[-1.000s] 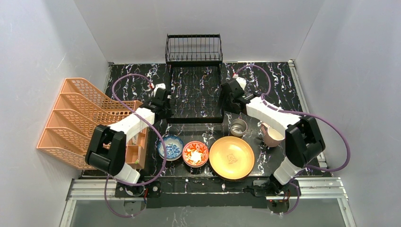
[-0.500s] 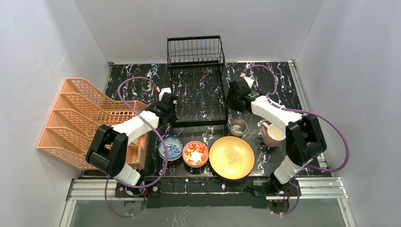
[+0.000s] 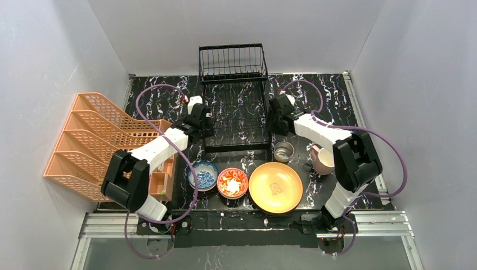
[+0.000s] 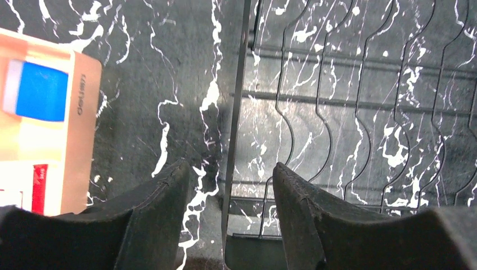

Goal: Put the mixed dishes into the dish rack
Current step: Move the dish rack to the center of the board.

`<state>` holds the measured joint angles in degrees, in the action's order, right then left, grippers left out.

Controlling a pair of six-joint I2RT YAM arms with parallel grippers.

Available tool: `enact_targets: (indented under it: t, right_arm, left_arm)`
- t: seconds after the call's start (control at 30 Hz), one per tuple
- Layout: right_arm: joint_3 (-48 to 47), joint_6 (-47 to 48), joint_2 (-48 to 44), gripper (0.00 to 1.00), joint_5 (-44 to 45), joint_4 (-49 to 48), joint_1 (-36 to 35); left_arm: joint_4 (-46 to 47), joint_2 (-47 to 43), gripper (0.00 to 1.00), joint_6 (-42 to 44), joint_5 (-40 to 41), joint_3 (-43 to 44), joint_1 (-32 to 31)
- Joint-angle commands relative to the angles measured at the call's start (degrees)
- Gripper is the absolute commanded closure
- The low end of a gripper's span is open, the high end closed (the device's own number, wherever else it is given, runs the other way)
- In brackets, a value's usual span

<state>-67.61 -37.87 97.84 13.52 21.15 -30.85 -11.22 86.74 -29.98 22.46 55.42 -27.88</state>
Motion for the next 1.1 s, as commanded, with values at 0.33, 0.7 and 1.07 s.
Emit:
enact_targets:
  t: [0.33,0.7,1.07]
  right_arm:
    - [-5.0,2.2,4.6,0.64,0.1,0.3,-0.1]
    - [-6.7,3.3,6.0,0.99,2.7,1.4,0.6]
    - [-6.4,6.2,4.4,0.99,2.3,1.9,4.2]
  left_arm:
    - [-1.5,8.6,0.63,3.9,-3.1,7.0,1.2]
    - [0.1,9.6,1.00,4.1,-8.4,7.4,1.2]
    - [1.1,8.4,1.00,1.2,-12.4,6.4,0.6]
